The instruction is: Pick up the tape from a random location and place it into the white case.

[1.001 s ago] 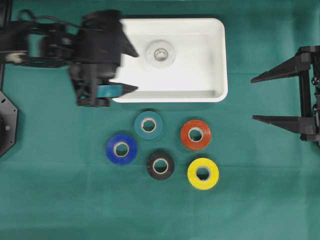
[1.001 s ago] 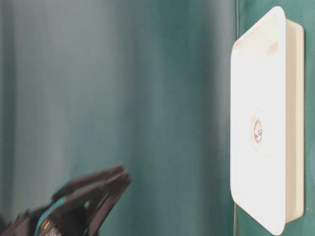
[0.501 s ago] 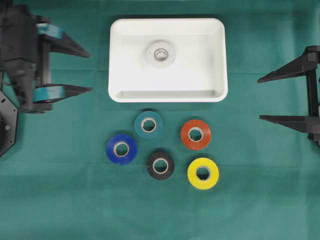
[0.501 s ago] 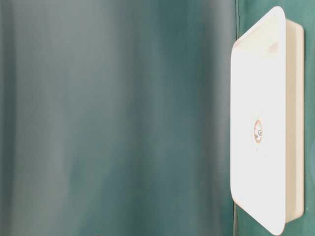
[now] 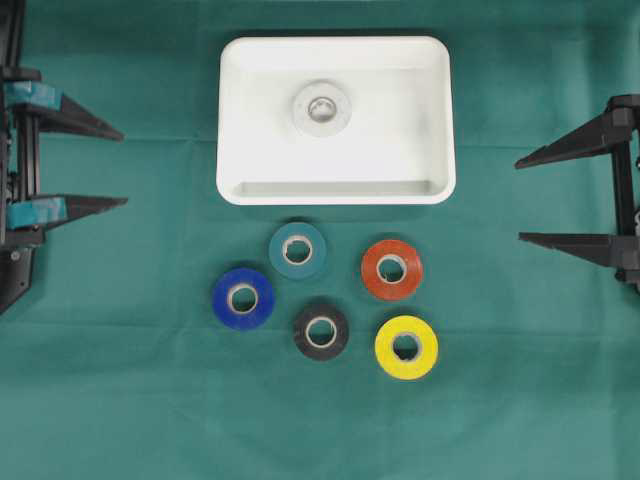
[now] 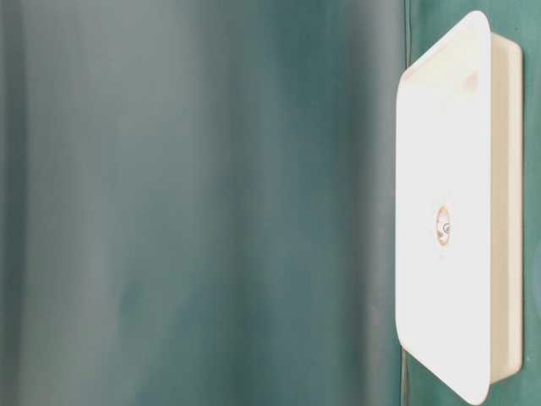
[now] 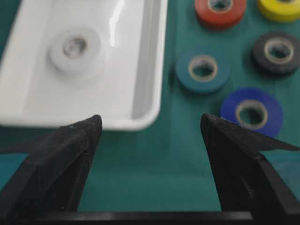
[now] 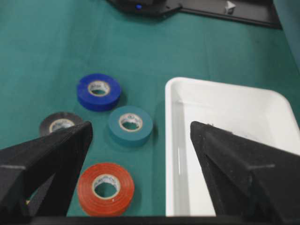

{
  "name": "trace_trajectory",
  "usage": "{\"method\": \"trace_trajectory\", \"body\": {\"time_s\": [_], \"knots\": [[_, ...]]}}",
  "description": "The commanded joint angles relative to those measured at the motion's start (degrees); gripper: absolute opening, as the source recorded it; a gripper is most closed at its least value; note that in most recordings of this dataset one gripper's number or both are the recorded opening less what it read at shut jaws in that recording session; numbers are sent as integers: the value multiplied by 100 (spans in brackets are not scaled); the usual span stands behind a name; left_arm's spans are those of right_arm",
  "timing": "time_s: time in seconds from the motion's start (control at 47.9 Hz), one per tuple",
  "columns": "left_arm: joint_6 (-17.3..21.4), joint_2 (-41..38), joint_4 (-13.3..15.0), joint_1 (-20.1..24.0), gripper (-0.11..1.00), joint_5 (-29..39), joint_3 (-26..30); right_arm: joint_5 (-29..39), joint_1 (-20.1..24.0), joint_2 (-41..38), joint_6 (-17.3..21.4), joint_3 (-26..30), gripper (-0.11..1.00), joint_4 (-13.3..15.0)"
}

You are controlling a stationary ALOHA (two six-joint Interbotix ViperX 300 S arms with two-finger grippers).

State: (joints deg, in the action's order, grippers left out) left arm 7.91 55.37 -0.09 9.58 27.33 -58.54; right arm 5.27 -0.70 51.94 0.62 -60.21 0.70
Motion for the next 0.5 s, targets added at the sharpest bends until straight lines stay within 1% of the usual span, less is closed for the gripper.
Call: {"method": "trace_trajectory", "body": {"time_s": [0.0, 0.125, 0.48], "knots": [[-53, 88, 9, 0, 82, -176, -141, -44, -9, -18, 9, 35, 91, -9], [-105, 220, 9, 0, 82, -360, -352, -44, -9, -26, 9, 18, 91, -9], [-105, 290, 9, 0, 82, -387, -378, -18, -9, -35, 18, 0, 91, -9]]}}
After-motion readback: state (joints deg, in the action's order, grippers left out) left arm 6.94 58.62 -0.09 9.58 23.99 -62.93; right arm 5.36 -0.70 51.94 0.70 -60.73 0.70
